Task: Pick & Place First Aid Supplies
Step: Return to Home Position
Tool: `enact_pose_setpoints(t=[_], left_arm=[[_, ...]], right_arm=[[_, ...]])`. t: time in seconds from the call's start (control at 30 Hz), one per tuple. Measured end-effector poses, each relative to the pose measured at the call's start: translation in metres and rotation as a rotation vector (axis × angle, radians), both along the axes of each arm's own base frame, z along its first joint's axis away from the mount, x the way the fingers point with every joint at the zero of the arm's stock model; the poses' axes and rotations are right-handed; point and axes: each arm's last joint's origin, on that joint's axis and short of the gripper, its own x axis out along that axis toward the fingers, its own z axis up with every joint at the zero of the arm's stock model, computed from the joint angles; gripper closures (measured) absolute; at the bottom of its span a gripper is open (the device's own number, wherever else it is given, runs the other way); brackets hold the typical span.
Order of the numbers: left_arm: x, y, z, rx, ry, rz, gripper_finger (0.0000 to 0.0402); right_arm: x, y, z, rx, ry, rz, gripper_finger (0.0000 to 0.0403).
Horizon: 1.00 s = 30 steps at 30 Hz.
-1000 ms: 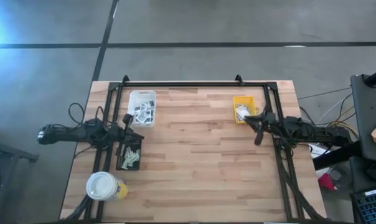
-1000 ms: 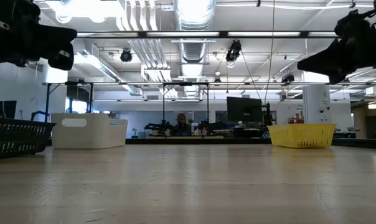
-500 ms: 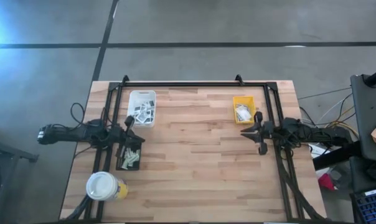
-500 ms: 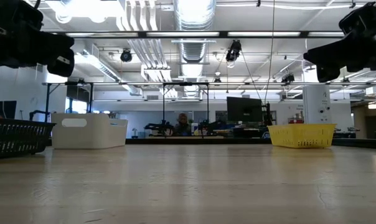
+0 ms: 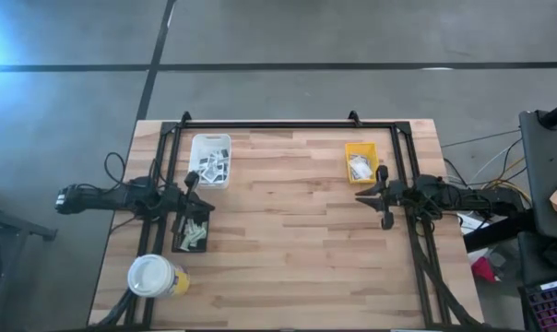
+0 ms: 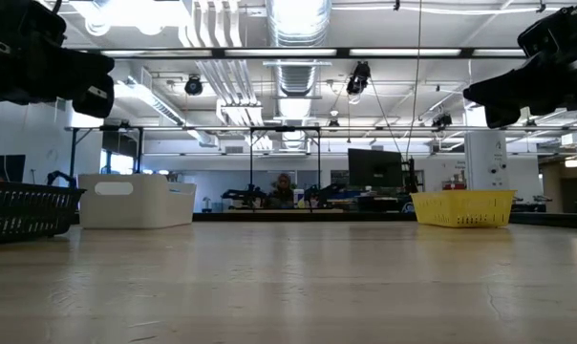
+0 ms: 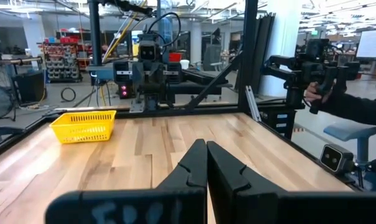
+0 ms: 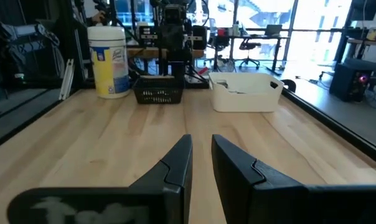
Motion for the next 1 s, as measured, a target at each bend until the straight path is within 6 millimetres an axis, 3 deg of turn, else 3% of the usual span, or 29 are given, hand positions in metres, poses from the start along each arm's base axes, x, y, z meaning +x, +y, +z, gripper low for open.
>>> enact_pose_setpoints(t=[0.2,0.43,1.0], left_arm=[[0.0,0.0,0.0,-0.026,0.005,0.0,0.0399],[0.0003,0.0,-0.0002,-0.214,0.043,0.0,0.0399],[0.0004,0.0,-0.0006,-0.062,0.019,0.0,0.0399]], right_arm=[[0.0002,0.0,-0.0003,0.001,0.004,0.0,0.0346],[0.0002,-0.0001,-0.0004,0.001,0.004,-0.002,0.0346],[0.0002,0.0,-0.0004,0.003,0.004,-0.002,0.0346]])
